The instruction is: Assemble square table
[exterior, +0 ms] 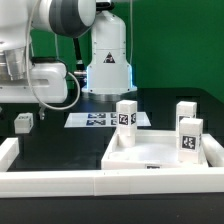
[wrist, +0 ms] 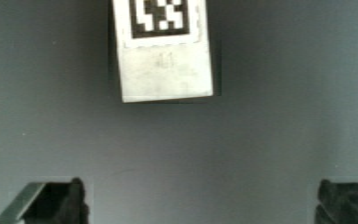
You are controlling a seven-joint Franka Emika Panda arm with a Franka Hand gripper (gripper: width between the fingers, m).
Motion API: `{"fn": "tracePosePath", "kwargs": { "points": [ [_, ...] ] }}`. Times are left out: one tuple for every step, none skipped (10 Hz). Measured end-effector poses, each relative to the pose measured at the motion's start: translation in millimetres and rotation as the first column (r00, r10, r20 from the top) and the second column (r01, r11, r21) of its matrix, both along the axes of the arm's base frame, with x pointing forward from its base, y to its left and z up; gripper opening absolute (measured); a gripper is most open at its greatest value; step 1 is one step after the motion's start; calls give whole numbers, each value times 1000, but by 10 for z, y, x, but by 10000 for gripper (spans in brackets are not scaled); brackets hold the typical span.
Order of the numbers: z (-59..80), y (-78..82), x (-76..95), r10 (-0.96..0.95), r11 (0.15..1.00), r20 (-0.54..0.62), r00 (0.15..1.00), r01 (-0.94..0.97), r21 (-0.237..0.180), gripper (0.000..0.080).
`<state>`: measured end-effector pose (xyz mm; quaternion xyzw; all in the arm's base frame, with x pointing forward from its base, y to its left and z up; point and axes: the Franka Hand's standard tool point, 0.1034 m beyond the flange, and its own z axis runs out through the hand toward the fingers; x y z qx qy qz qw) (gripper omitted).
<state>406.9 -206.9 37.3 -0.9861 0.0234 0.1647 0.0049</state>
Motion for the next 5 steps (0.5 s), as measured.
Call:
{"fn": "tracePosePath", "kwargs": {
  "points": [
    [-10,27,-4,0,1000,-67,998,1,17,648],
    [-23,37,0,0,1000,-125,992,4,29,648],
    [-62,5,-32,-2,1000,-188,982,2,-3,648],
    [-119,-29,-108,4,1000,-264,965,-9,-19,648],
    [-156,-40,-177,8,1000,-314,949,-14,-16,648]
  ]
}}
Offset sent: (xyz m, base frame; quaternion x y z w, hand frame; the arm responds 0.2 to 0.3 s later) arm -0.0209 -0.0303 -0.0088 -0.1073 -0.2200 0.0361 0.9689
